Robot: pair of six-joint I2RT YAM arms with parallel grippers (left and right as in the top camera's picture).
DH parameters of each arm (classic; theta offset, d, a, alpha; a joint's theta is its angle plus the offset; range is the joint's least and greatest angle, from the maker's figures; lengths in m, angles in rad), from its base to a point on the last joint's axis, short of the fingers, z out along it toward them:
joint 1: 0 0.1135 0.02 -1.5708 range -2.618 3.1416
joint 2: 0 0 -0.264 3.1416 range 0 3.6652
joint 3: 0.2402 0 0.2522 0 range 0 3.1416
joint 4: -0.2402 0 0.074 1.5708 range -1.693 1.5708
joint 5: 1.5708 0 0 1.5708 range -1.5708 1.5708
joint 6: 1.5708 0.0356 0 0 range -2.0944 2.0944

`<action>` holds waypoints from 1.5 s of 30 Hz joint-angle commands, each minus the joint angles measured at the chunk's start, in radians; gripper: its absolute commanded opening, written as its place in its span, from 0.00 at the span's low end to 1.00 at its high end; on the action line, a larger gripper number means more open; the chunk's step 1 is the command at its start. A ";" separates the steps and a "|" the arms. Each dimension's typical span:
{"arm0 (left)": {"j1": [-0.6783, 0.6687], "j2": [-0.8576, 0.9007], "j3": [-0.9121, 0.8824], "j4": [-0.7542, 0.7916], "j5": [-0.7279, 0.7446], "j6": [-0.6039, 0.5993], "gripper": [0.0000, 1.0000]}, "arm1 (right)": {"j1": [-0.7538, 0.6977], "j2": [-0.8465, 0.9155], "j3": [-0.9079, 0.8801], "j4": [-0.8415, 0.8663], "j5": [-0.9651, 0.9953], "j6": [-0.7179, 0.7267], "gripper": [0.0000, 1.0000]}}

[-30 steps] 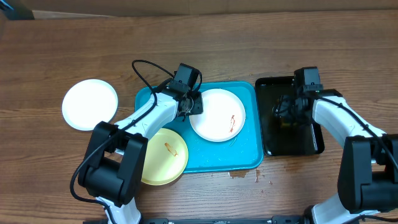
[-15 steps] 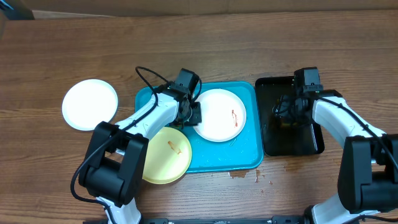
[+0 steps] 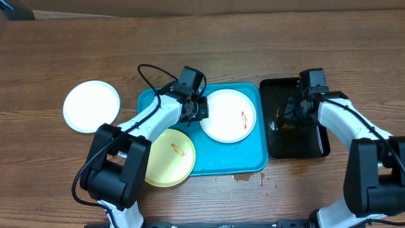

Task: Clean dirty plates on tray and stack at the side
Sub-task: 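Lift the sponge from the water and carry it toward the white plate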

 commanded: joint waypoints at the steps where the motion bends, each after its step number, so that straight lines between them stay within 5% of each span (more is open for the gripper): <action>1: -0.001 0.009 -0.001 -0.006 -0.021 0.002 0.12 | -0.001 -0.023 -0.006 0.002 0.006 -0.003 0.04; 3: -0.001 0.009 -0.001 -0.006 -0.039 0.002 0.25 | -0.001 -0.023 -0.006 0.002 0.006 -0.002 0.13; 4: -0.001 0.009 -0.001 -0.006 -0.045 0.002 0.29 | -0.001 -0.023 -0.006 0.003 0.006 -0.002 0.38; 5: -0.001 0.009 -0.002 -0.006 -0.046 0.002 0.30 | -0.001 -0.023 -0.006 0.005 0.006 -0.003 0.47; 9: -0.001 0.009 -0.002 -0.006 -0.046 0.002 0.32 | -0.001 -0.023 -0.006 0.025 0.010 -0.002 0.55; 13: -0.002 0.009 -0.002 -0.009 -0.057 0.002 0.31 | -0.001 -0.023 -0.013 0.065 0.010 -0.002 0.51; 16: -0.002 0.009 -0.002 -0.012 -0.057 0.002 0.32 | -0.001 -0.023 -0.018 0.064 0.010 -0.002 0.25; 19: -0.002 0.009 -0.002 -0.012 -0.057 0.002 0.32 | -0.001 -0.023 -0.019 0.057 0.009 -0.002 0.19; 21: -0.001 0.009 -0.002 -0.009 -0.058 0.002 0.33 | -0.001 -0.023 -0.014 0.058 0.009 -0.003 0.04; 28: -0.003 0.009 -0.002 -0.002 -0.082 0.002 0.36 | 0.000 -0.051 0.125 -0.107 0.009 -0.073 0.04; 35: -0.003 0.009 -0.002 -0.006 -0.082 0.002 0.07 | 0.000 -0.137 0.219 -0.238 0.009 -0.071 0.04; 39: -0.003 0.009 -0.002 -0.026 -0.079 0.002 0.04 | 0.000 -0.148 0.219 -0.289 0.009 -0.071 0.04; 40: -0.003 0.009 -0.002 -0.032 -0.080 0.002 0.07 | 0.000 -0.148 0.218 -0.308 0.009 -0.071 0.04; 43: -0.002 0.009 -0.002 -0.017 -0.089 0.002 0.42 | 0.000 -0.148 0.217 -0.328 0.010 -0.071 0.04; 45: -0.002 0.009 -0.002 0.014 -0.106 0.002 0.44 | 0.000 -0.148 0.217 -0.325 0.010 -0.071 0.04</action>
